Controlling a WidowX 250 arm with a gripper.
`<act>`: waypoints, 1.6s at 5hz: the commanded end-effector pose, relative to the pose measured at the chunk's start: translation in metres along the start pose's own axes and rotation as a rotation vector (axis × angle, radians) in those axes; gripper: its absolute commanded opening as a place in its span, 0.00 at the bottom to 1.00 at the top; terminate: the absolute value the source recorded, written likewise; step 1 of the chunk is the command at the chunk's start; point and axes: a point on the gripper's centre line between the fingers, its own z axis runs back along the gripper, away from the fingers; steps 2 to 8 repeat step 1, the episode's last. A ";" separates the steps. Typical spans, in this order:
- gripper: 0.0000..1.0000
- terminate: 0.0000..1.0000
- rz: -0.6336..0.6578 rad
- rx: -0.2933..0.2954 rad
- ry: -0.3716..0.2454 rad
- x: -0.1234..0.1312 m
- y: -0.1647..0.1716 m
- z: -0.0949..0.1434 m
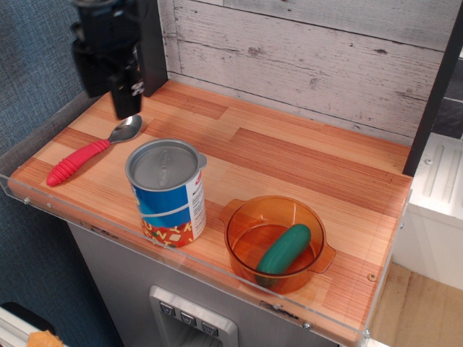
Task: Move the spoon to the left of the can.
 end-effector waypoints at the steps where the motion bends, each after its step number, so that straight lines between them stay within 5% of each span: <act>1: 1.00 1.00 0.002 0.119 -0.087 0.000 -0.063 0.071; 8: 1.00 1.00 0.002 0.119 -0.087 0.000 -0.063 0.071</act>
